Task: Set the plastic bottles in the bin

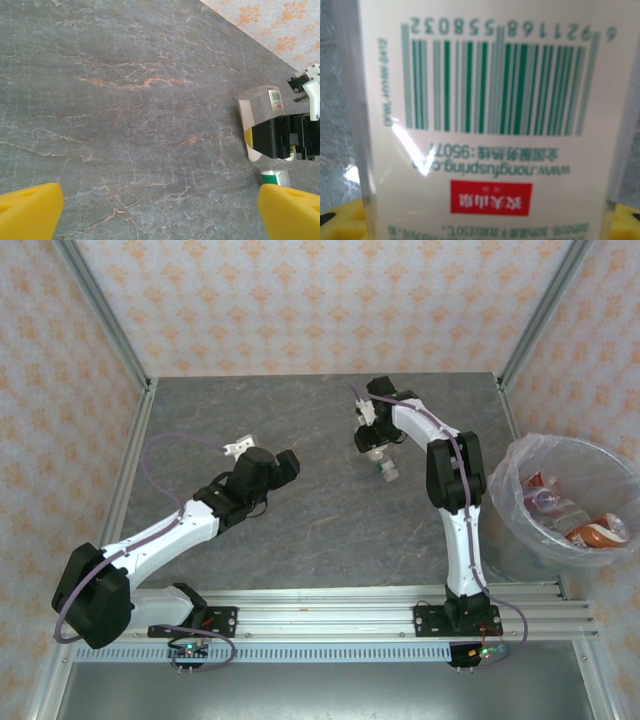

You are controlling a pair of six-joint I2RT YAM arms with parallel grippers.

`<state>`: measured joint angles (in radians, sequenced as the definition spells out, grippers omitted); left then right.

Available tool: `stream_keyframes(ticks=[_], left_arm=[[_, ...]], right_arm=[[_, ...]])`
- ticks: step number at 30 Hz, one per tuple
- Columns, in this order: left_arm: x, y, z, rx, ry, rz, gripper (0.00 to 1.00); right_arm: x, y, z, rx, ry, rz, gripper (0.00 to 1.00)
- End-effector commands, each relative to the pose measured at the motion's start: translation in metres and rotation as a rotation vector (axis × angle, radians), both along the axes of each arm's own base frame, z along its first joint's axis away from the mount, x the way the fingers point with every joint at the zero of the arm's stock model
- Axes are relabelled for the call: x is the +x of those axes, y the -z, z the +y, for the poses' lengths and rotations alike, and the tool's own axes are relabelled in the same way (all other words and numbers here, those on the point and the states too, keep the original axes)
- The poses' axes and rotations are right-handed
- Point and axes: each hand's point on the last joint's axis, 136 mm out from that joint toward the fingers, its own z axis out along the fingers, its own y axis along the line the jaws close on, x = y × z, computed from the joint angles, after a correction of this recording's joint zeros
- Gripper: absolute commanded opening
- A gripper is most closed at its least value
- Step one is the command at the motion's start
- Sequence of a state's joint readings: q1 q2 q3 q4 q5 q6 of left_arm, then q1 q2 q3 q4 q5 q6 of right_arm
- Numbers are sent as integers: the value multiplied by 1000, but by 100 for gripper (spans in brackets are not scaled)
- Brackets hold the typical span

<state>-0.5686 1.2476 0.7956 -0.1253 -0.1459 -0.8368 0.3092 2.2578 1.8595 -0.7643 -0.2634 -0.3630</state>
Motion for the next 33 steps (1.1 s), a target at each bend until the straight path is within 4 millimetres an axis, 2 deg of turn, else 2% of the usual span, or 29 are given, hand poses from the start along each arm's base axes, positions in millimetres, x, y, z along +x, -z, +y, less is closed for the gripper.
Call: stream_keyframes(ticks=[1,6,14,22,25,33], left_arm=[[6,-3,2,22,-5,-17,100],[10,-4,-5,10,14,-10,100],[10,-5,-5,1,11,-13,100],[8,-1,-5,-6,9,-3,100],[8,0,-5,-5,7,1,100],[9,2,-5,4,11,3,100]], right_arm=[[5,-52,-6,12,58,-137,56],[0,-74,-14,19,97,-225,51],[-12,-109,-27,39,152,-356,45],[-28,-148,-32,123,197,-502,32],[-35,-169,-36,168,226,-576,27],[-65,-243,-55,191,244,-760,1]])
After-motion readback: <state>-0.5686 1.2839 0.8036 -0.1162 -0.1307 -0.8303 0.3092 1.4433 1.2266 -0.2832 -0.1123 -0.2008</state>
